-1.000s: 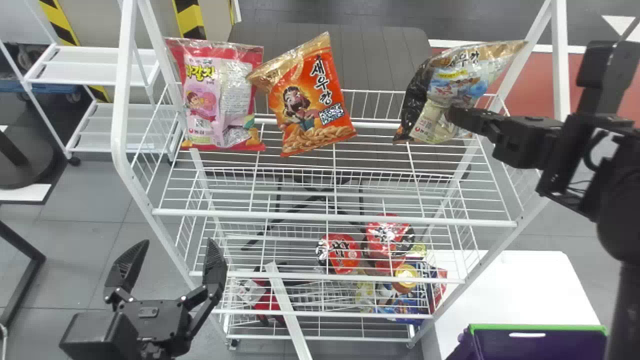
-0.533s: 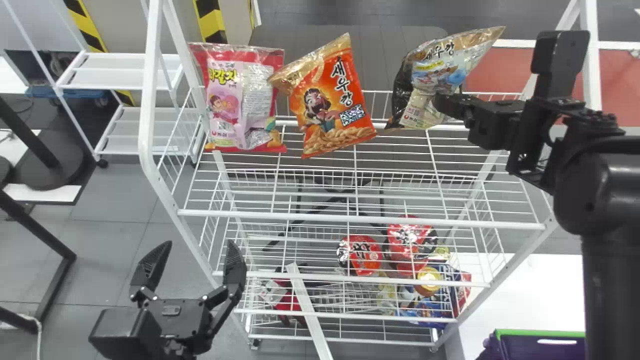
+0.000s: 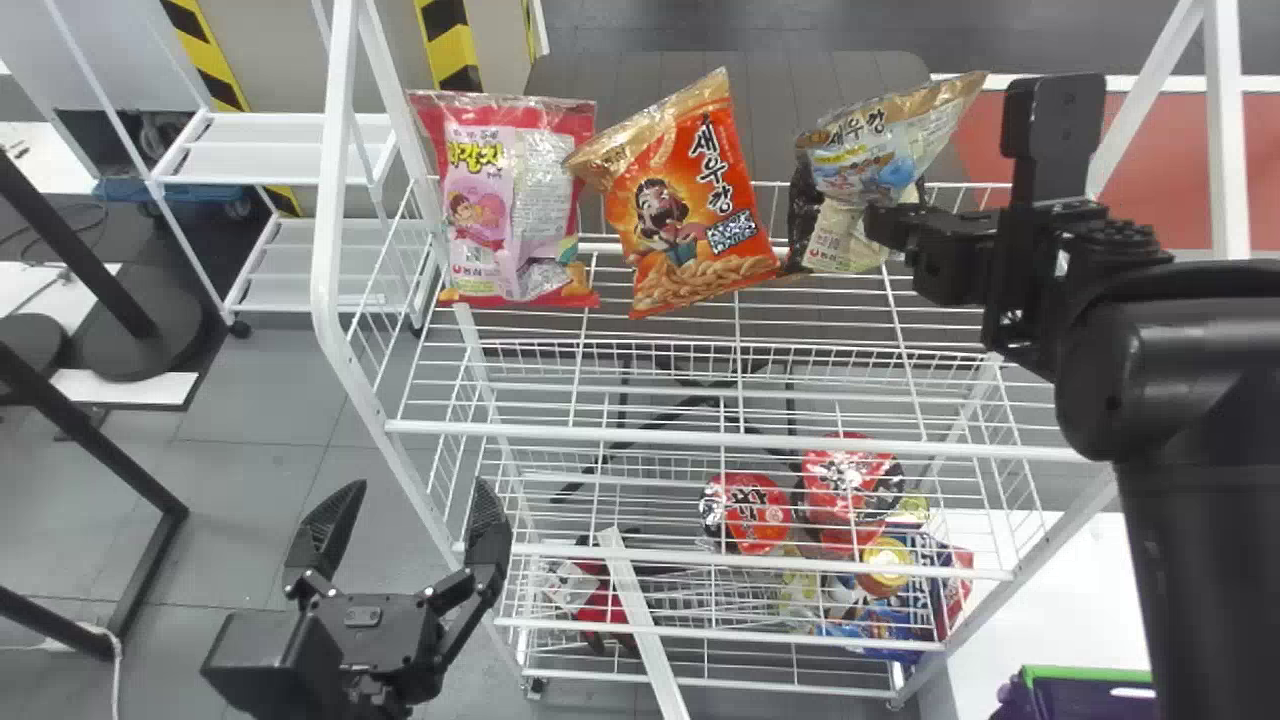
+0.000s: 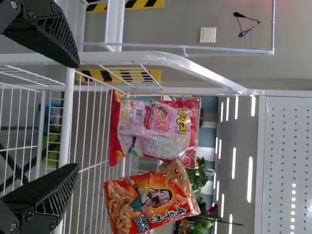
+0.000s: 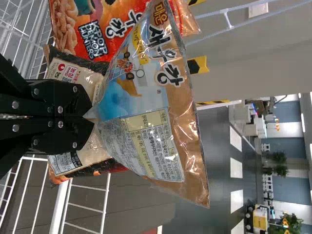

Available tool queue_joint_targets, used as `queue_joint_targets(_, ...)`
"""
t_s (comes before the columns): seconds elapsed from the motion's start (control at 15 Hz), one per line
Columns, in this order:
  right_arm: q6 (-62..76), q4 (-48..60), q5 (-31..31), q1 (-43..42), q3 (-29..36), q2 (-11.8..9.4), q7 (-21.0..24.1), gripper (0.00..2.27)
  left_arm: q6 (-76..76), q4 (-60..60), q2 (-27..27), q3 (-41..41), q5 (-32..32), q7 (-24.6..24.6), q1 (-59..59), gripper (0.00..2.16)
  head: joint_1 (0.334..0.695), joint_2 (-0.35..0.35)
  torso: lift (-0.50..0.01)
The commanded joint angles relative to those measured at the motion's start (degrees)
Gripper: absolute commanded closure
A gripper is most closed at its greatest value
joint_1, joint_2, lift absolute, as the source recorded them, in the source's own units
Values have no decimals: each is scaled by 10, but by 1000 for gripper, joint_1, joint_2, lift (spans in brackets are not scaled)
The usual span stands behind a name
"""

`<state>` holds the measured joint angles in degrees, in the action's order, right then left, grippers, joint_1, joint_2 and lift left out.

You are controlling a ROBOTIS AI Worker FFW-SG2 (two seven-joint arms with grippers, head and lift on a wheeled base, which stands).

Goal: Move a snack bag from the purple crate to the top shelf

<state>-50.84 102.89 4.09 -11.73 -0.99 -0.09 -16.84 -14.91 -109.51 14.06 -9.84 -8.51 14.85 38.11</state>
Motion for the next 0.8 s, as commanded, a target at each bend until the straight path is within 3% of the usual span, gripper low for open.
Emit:
queue_joint_targets(0.0,-12,0,4,5,-9,1,21,1754,-8,3,0,0,-2,0,0,90,695,57,2)
queue_joint_targets(0.2,-6,5,2,15,-30,1,80,1754,-13,4,0,-1,-3,0,-1,90,695,53,2)
queue_joint_targets(0.53,29,16,-14,37,-55,1,124,1754,-25,9,0,0,-5,2,3,90,695,62,2)
queue_joint_targets(0.73,87,15,-32,57,-71,1,175,1750,-50,10,1,0,-5,4,8,90,695,72,2)
